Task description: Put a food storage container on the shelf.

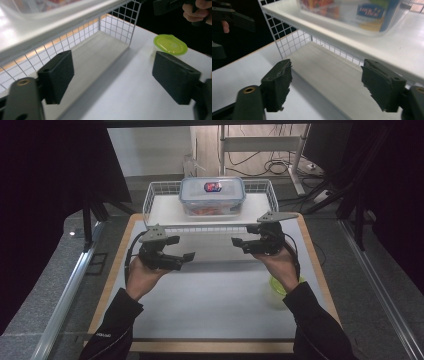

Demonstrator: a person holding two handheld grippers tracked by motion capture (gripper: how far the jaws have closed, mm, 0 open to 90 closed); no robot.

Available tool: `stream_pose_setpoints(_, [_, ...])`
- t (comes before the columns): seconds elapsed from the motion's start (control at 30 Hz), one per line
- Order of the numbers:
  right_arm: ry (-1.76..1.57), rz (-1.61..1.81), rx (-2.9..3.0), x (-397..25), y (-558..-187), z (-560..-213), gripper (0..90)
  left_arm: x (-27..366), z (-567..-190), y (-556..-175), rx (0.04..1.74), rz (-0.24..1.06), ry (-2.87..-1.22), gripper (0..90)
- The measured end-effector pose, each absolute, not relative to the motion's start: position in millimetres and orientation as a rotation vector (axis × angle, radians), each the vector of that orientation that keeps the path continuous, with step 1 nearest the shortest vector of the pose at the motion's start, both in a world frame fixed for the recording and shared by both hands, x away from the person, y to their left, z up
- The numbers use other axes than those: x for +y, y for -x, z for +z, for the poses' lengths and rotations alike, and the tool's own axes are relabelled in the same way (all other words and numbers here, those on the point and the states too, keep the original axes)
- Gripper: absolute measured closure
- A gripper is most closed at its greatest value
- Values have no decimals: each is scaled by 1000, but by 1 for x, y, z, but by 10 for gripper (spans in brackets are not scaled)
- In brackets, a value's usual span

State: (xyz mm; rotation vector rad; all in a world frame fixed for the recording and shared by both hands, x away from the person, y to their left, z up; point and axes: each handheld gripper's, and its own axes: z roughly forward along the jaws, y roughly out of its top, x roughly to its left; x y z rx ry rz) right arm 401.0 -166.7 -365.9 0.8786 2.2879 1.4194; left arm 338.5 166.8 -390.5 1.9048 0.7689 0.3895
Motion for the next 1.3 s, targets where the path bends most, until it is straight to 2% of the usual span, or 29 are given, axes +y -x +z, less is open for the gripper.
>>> stream_pose_setpoints(0.17, [-853, 1395, 2301, -168, -387, -376, 163, 170, -401, -323, 776, 387, -1915, 91])
stream_pose_setpoints(0.43, [-828, 1372, 2334, -173, -368, -392, 94, 172, -419, -302, 769, 427, -1924, 38])
stream_pose_setpoints(0.8, [-862, 1340, 2340, -188, -346, -411, 23, 175, -444, -275, 738, 501, -1968, 26])
stream_pose_setpoints(1.3, [-873, 1329, 2359, -199, -306, -442, 11, 191, -485, -243, 786, 421, -1941, 12])
